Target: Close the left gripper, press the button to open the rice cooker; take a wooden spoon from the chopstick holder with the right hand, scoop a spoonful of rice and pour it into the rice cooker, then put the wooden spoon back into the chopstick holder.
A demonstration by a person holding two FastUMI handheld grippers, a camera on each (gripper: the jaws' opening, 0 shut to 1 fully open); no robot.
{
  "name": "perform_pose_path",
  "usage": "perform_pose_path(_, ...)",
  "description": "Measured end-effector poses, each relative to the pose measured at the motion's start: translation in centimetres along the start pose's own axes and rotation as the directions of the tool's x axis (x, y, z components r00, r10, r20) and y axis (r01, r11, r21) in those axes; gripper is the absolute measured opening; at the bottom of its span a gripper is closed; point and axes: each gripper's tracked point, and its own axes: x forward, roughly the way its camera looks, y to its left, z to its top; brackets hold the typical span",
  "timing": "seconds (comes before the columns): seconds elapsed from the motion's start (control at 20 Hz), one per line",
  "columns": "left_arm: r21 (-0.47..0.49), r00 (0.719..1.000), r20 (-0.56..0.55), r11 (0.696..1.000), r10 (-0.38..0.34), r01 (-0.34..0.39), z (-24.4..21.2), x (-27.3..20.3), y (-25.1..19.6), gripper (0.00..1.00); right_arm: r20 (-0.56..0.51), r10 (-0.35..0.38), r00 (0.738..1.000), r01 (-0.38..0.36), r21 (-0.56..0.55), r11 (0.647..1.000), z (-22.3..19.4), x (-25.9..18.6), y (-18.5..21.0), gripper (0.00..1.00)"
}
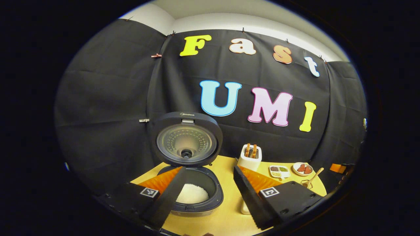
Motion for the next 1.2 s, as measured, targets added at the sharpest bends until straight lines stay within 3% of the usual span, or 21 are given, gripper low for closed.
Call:
perform_pose_path(0.45,0.012,0.99,-0.128,0.998,0.057,-0.056,-4.5,-1.3,-5.3,0.95,-0.169,-0.01,0.986,0.033,0.137,0.99,-3.9,9.0,-5.0,0.99)
perform_pose_path(0.95,0.055,0.959,-0.264,0.994,0.106,-0.095,-9.5,-3.0,-9.0,0.95,-0.255,0.019,0.967,0.048,0.253,0.966,-7.9,18.3,-5.2,0.99)
perform_pose_path(1.1,0.048,0.954,-0.279,0.994,0.108,-0.098,-10.3,-3.2,-9.6,0.96,-0.28,0.03,0.96,0.053,0.285,0.957,-9.0,19.9,-5.0,0.95)
perform_pose_path(1.15,0.055,0.953,-0.285,0.994,0.108,-0.096,-10.7,-3.4,-9.8,0.95,-0.283,0.031,0.959,0.055,0.291,0.955,-9.1,20.0,-5.0,0.91)
perform_pose_path(1.2,0.06,0.951,-0.291,0.994,0.108,-0.095,-11.0,-3.3,-10.0,0.95,-0.283,0.035,0.959,0.053,0.296,0.954,-9.1,20.1,-5.0,0.78)
